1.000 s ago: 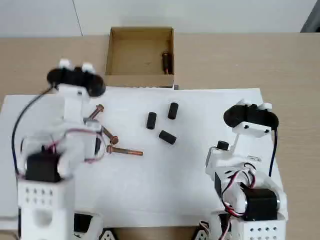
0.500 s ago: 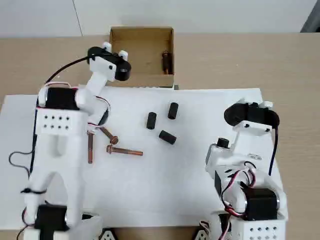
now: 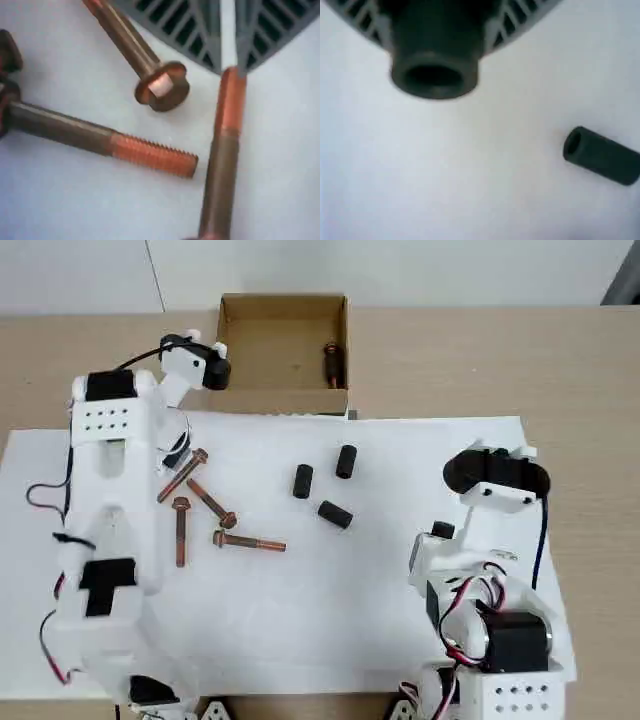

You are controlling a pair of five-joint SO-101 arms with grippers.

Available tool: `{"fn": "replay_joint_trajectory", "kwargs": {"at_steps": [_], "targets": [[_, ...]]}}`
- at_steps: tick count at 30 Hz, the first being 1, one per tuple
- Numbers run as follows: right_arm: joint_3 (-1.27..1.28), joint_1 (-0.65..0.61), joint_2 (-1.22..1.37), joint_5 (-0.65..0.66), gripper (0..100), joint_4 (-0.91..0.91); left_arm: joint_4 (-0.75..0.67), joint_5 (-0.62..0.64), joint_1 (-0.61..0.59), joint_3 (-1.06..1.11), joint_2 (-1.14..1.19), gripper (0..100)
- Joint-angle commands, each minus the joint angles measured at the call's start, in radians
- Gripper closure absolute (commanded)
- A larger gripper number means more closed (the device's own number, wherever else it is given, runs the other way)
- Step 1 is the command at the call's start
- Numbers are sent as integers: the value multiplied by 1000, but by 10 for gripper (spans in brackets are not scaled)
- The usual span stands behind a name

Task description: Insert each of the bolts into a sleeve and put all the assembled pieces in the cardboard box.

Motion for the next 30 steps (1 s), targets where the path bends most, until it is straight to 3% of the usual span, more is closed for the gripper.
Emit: {"fn": "replay_joint_trajectory", "kwargs": {"at_steps": [1,6,11,30], "targets": [[-9,7,-8,-5,996,-31,20,-15,2,-148,68,994],[-5,7,-8,-3,996,-30,98,-43,2,-292,201,920],[-5,7,-8,-3,996,-30,126,-72,2,-397,298,911],[-5,7,-4,-5,996,-31,61,-106,18,-407,460,910]]}}
